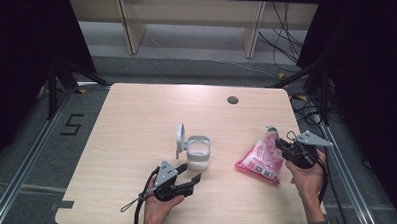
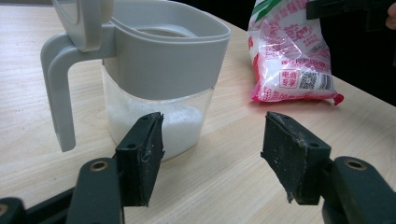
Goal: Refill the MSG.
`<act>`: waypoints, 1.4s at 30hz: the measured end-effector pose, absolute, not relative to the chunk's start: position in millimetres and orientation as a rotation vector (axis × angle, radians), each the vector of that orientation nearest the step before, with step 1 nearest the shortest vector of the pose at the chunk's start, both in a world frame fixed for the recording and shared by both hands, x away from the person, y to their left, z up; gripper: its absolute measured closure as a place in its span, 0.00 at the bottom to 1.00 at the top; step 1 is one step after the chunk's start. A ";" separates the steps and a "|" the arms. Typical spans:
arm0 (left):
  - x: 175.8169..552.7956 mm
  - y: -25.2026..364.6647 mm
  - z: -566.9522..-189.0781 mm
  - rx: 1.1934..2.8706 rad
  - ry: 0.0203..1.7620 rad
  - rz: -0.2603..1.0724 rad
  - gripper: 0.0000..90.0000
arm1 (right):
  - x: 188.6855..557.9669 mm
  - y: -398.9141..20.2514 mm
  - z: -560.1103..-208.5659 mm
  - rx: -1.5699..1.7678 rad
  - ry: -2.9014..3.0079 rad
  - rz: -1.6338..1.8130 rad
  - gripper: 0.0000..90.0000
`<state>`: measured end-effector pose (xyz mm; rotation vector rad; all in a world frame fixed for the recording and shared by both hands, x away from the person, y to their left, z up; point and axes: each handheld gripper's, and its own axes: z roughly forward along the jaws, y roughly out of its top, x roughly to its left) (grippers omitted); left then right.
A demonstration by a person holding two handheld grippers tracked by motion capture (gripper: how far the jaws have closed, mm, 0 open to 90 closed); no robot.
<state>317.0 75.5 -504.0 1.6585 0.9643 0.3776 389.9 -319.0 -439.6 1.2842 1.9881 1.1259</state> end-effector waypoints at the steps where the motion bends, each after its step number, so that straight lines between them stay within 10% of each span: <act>1: 317.0 75.8 -504.2 1.657 0.963 0.377 0.42 | 390.1 -319.2 -439.9 1.287 1.973 1.137 0.90; 33: 325.2 124.5 -492.7 1.610 1.047 0.482 0.44 | 368.7 -291.2 -442.8 1.188 2.000 1.284 0.63; 42: 328.1 134.7 -480.2 1.614 0.999 0.558 0.76 | 363.9 -284.8 -447.1 1.201 2.037 1.266 0.61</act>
